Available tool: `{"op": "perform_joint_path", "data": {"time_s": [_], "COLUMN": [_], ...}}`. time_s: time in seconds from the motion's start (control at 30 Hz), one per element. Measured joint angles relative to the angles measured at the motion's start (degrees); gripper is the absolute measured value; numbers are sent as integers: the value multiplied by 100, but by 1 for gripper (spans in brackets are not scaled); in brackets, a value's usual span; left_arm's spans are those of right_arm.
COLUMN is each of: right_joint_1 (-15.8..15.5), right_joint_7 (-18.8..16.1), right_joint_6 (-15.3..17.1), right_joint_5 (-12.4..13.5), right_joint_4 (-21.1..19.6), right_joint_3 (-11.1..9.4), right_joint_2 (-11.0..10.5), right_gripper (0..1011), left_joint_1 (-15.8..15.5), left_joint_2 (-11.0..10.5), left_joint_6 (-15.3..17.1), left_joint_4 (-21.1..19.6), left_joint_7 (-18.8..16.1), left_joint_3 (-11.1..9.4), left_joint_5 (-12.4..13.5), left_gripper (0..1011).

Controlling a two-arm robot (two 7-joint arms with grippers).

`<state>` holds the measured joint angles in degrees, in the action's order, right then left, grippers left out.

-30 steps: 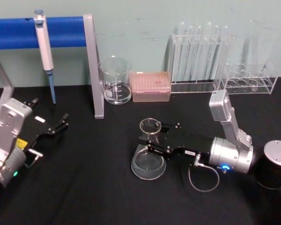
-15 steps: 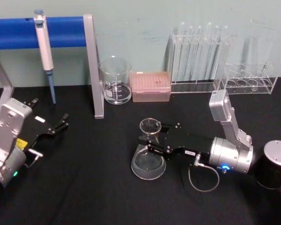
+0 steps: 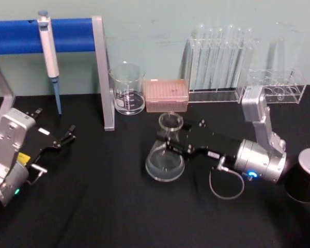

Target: Grasp the erlenmeyer flask with one hand, shake it three times, then place it back.

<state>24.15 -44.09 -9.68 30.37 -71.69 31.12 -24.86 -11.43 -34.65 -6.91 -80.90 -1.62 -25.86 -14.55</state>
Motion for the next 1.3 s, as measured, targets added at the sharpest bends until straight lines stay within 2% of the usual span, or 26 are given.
{"op": "perform_joint_path", "data": {"time_s": [0.33,0.63,0.97,1.3], "right_joint_1": [-74,-234,-401,-467], "right_joint_7": [733,1466,1830,1856], "right_joint_6": [205,292,408,506], "right_joint_5": [-89,-221,-343,-390], "right_joint_4": [-569,-999,-1181,-1200], "right_joint_3": [-327,-749,-1017,-1116], "right_joint_2": [-46,53,173,259], "right_gripper": [450,450,450,449], "left_joint_1": [0,0,0,0], "left_joint_2": [0,0,0,0], "left_joint_6": [0,0,0,0], "left_joint_4": [0,0,0,0], "left_joint_7": [0,0,0,0], "left_joint_3": [0,0,0,0], "left_joint_5": [0,0,0,0], "left_gripper": [1001,1001,1001,1001]}}
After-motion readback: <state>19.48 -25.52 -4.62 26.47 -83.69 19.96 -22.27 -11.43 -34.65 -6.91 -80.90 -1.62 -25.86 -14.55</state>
